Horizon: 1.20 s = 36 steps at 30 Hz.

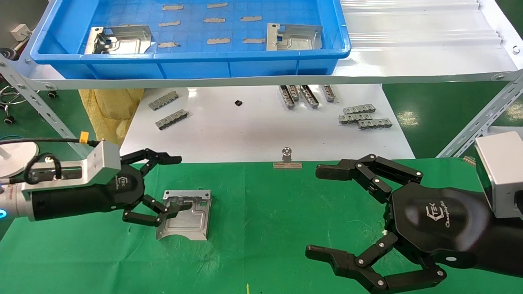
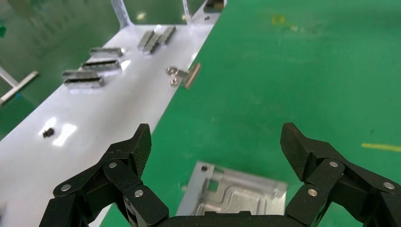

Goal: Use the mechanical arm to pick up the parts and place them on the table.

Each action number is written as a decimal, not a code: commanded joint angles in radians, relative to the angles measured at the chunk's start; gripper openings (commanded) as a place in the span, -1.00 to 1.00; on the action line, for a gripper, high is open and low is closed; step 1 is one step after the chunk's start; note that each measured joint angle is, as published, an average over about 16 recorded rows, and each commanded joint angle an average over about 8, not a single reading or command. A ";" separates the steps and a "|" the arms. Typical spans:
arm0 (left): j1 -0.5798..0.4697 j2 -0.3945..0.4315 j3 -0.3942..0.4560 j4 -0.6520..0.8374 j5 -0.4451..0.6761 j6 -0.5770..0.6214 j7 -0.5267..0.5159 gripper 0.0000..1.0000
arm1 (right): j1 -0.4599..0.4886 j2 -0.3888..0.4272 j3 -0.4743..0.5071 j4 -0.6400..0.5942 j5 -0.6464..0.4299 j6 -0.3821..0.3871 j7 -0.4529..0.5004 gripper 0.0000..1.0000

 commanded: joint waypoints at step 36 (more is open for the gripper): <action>0.369 -0.221 -0.305 -0.792 -0.216 -0.059 -0.521 1.00 | 0.000 0.000 0.000 0.000 0.000 0.000 0.000 1.00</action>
